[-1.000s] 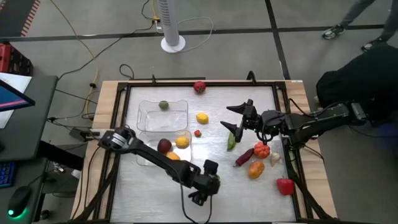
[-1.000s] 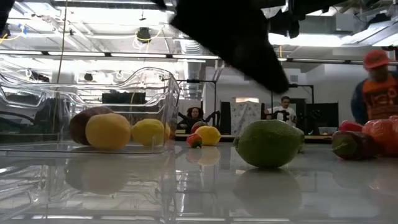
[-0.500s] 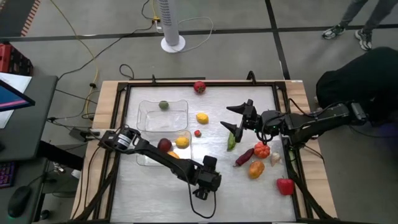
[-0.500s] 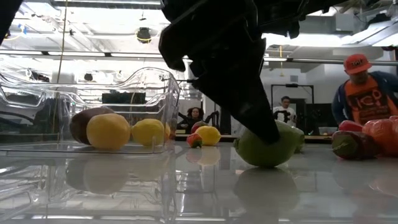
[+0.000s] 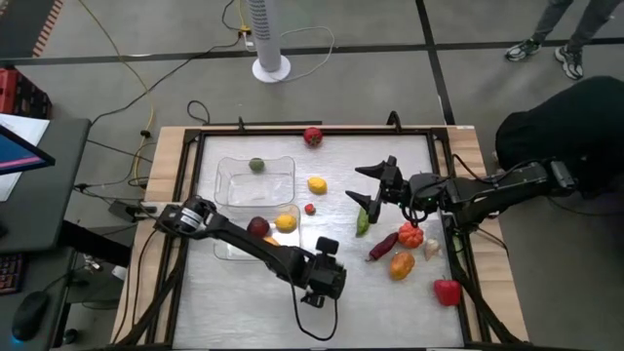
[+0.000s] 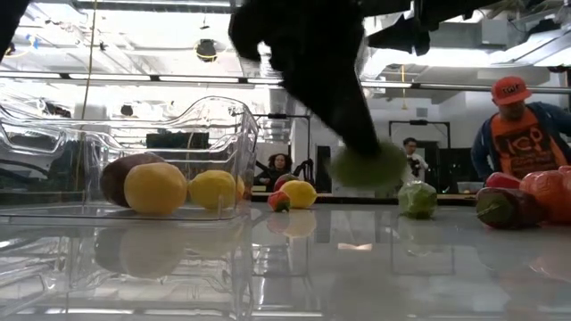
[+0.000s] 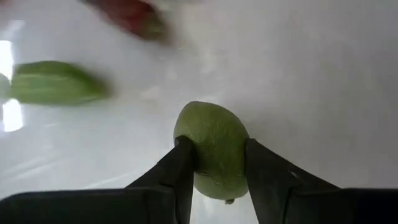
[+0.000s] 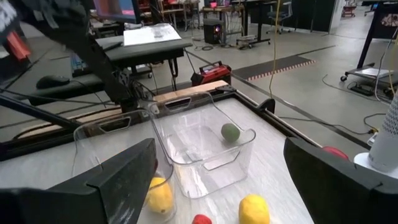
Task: Sort produce into baskets
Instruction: Put the bottom green lime into the bottom transparent bin, then put the green lime into the bottom transparent bin
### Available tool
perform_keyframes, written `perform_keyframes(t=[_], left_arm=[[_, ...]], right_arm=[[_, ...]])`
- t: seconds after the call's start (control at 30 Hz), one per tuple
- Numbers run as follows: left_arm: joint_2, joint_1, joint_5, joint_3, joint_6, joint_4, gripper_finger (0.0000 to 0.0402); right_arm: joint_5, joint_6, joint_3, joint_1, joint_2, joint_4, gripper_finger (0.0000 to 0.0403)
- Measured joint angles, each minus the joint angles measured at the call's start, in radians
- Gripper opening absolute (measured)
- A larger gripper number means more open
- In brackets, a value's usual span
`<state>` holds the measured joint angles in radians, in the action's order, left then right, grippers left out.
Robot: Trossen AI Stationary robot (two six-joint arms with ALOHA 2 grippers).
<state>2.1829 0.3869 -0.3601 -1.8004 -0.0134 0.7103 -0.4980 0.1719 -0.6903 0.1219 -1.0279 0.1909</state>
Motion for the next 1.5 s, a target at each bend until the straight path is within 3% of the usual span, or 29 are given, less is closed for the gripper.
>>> perform_keyframes(t=[0.17, 0.33, 0.47, 0.67, 0.83, 1.13, 1.27, 1.5], left_arm=[[-0.103, 0.012, -0.129, -0.014, 0.006, 0.093, 0.0104], [-0.276, 0.040, -0.240, 0.055, 0.067, 0.127, 0.0103], [-0.417, 0.052, -0.271, 0.195, 0.162, 0.148, 0.0105], [-0.614, 0.053, -0.275, 0.507, 0.321, 0.117, 0.0115], [-0.721, 0.051, -0.264, 0.681, 0.422, 0.080, 0.0155], [-0.767, 0.038, -0.284, 0.695, 0.419, 0.084, 0.0281], [-0.789, -0.025, -0.314, 0.695, 0.370, 0.098, 0.0291], [-0.806, -0.239, -0.205, 0.695, 0.229, 0.086, 0.0274]], right_arm=[[0.000, 0.003, 0.000, 0.002, 0.011, -0.009, 0.0379], [0.000, 0.004, 0.000, 0.008, 0.015, -0.015, 0.0379], [0.000, 0.003, 0.000, 0.015, 0.015, -0.014, 0.0379], [0.000, 0.004, 0.000, 0.014, 0.015, -0.010, 0.0379], [0.000, 0.004, 0.000, 0.013, 0.015, -0.001, 0.0379], [0.000, 0.007, 0.000, 0.013, 0.008, -0.005, 0.0379], [0.000, 0.011, 0.000, 0.013, 0.007, -0.007, 0.0379], [0.000, 0.012, 0.000, 0.013, 0.007, -0.011, 0.0379]])
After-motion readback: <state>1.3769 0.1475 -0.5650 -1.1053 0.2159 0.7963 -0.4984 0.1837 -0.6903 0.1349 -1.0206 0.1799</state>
